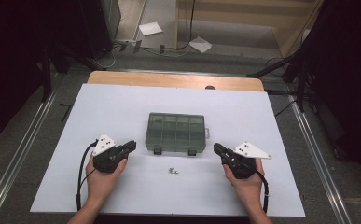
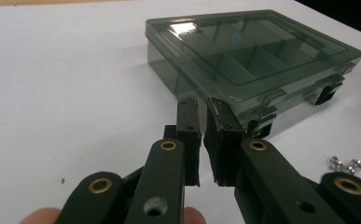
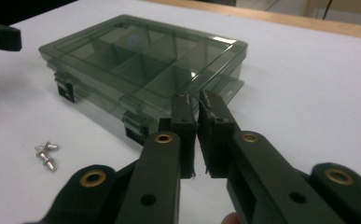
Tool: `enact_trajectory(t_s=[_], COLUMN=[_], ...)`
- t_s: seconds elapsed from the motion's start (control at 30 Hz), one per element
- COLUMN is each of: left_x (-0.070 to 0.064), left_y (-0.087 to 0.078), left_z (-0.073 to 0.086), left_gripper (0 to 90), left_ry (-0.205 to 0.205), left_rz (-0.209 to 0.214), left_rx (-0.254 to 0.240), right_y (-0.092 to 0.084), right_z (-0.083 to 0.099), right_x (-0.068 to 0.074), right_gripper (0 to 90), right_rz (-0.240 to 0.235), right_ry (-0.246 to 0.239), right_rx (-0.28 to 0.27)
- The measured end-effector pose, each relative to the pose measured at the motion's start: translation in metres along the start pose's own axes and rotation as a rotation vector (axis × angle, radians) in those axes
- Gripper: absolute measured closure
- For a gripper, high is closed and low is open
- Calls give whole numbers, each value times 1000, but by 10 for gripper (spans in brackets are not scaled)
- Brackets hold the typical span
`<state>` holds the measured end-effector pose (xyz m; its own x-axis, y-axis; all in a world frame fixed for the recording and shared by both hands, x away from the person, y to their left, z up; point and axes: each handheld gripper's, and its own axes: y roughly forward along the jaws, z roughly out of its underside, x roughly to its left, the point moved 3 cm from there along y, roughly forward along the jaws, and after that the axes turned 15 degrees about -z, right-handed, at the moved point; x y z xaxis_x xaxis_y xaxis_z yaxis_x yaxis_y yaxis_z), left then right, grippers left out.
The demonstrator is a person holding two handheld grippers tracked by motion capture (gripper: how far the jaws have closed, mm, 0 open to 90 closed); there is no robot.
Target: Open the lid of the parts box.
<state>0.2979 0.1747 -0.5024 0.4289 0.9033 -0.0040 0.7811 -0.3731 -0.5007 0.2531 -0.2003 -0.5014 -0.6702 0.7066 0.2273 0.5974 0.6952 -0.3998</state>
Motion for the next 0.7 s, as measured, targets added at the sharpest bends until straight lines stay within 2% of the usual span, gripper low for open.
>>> enact_trajectory(t_s=[0.07,0.23,0.37,0.43,0.57,0.63,0.7], left_x=[-1,-2,-4,-6,-9,-10,-10], left_y=[3,5,9,12,16,18,20], left_z=[1,2,4,5,3,3,3], left_gripper=[856,864,895,896,897,896,897], left_ry=[11,-5,29,35,31,25,21], left_rz=[20,43,37,43,68,70,80], left_rx=[13,66,86,93,96,97,103], right_y=[4,12,19,24,32,35,37], right_z=[2,6,12,16,16,15,16], right_x=[1,1,-2,-2,-4,-5,-5], right_gripper=[887,900,900,900,900,900,900], right_rz=[-18,-29,-26,-21,-28,-20,-20], right_ry=[5,20,44,51,69,53,59], right_rx=[19,67,117,145,159,172,180])
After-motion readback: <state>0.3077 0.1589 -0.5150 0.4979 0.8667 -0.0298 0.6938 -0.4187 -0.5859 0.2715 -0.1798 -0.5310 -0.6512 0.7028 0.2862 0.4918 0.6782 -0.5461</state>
